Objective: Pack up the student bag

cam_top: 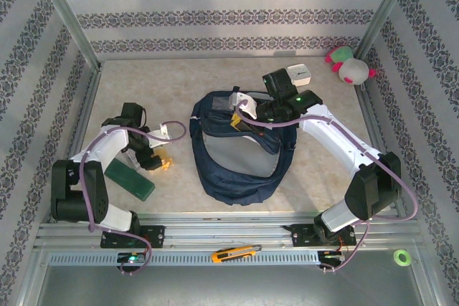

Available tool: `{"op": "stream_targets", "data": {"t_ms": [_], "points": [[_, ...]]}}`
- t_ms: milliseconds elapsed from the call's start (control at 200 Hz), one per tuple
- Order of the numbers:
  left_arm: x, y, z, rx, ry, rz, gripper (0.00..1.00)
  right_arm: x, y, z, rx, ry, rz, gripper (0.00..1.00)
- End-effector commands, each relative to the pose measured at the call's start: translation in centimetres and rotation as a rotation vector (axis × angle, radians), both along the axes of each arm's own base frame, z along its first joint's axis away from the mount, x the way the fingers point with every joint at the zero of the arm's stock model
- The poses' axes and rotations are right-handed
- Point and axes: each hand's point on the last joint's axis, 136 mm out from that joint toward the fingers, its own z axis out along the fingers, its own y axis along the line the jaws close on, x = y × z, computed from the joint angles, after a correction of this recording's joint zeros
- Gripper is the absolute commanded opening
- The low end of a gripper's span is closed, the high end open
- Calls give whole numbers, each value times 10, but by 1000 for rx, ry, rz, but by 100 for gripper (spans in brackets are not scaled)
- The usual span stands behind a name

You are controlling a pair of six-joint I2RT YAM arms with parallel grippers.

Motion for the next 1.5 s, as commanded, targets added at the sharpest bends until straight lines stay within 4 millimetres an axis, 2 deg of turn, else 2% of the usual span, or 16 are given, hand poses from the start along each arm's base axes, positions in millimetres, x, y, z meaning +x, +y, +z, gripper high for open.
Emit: {"op": "stream_targets", "data": {"t_ms": [0, 375, 425, 689, 774, 904, 1034, 1094, 1194, 1284, 1339, 1379, 1499], "points": [[3, -2, -9, -32, 10, -31, 91, 3, 15, 24, 81, -70, 50, 0], [-1, 0, -37, -32, 105, -11, 82, 6, 9, 20, 62, -76, 29, 0], [-2, -1, -37, -37, 118, -18, 77, 6, 7, 20, 62, -77, 26, 0], [-1, -11, -7, -92, 72, -10, 59, 5, 3, 24, 75, -81, 18, 0], [2, -14, 14, -109, 20, 3, 58, 5, 3, 29, 97, -69, 9, 0], [3, -22, 60, -161, -64, 67, 55, 5, 4, 43, 160, -23, -13, 0], [-6, -53, 112, -289, -171, 87, 52, 11, 4, 60, 253, 41, -57, 0], [-11, -74, 135, -367, -235, 76, 51, 20, 4, 65, 278, 76, -107, 0], [-18, -119, 181, -609, -321, 81, 51, 32, 4, 71, 298, 101, -175, 0], [-17, -153, 214, -847, -332, 143, 41, 38, 5, 76, 322, 109, -206, 0], [-15, -168, 219, -906, -313, 179, 42, 41, 6, 80, 336, 119, -222, 0], [-14, -179, 215, -908, -290, 206, 43, 43, 7, 82, 344, 126, -227, 0], [-14, -211, 188, -824, -224, 206, 45, 42, 10, 87, 365, 135, -209, 0]]}}
